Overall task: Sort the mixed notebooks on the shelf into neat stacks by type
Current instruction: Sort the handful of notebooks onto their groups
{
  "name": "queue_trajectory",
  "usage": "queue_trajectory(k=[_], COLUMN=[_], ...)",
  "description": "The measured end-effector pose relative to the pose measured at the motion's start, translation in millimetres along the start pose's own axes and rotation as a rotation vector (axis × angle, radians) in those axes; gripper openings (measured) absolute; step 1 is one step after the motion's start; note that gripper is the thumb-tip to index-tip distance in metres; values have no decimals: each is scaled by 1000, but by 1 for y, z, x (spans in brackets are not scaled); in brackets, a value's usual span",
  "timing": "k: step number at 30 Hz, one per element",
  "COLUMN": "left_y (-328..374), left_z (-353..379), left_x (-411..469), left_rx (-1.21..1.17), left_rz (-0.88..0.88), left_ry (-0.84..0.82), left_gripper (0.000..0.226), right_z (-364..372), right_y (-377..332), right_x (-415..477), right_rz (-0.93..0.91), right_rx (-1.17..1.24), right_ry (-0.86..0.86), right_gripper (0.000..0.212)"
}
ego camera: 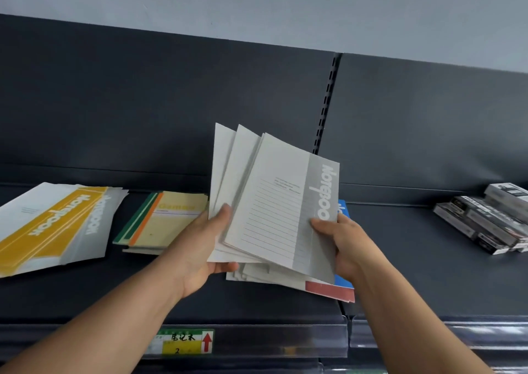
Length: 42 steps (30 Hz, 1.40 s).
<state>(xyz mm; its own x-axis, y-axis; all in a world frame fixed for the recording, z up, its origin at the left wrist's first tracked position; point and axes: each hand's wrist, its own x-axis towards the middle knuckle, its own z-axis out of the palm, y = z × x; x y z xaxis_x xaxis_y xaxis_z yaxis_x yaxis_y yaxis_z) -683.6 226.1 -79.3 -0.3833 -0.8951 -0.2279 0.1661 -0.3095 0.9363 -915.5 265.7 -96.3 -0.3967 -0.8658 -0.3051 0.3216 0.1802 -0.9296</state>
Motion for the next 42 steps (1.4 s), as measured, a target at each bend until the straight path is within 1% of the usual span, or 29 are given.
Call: queue_trajectory(k=[1,4,9,11,14,19,24,28,33,37,40,42], left_y=[1,1,-6,-8,-11,-8,-10,-8,-3,-1,3,7], left_z=[1,6,14,16,19,21,20,17,10,3,-8,-18], left_x=[1,6,14,16,18,21,22,22,19,16,11,8], left_rx=[-16,-16,-25,-34,-17,-28,-35,-77,-75,-51,-55,-48], left_rz=[-17,-36,-74,-83,-67,-44,-37,-44,-25,11,33,50], left_ry=[14,1,7,10,-7,-22,0,22,29,75,95,111], left_gripper=[24,18,23,21,26,29,32,31,31,29,31,32], right_z=[-5,-17,-34,-37,-40,-46,-50,-48,-42,-39,-46,-54], right_y=[0,1,5,6,8,5,3,2,2,-1,-6,-12], right_x=[1,2,6,8,10,12,12,10,10,7,8,8], right_rz=[12,74,163,167,173,176,140,113,113,125,132,148], right_rx=[7,69,196,216,219,185,267,303,304,268,186,83], right_ry=[9,10,-22,-33,-39,-23,-89,-119,-147,-150,-84,-1], right_gripper=[20,22,23,22,16,15,25,27,26,24,21,17])
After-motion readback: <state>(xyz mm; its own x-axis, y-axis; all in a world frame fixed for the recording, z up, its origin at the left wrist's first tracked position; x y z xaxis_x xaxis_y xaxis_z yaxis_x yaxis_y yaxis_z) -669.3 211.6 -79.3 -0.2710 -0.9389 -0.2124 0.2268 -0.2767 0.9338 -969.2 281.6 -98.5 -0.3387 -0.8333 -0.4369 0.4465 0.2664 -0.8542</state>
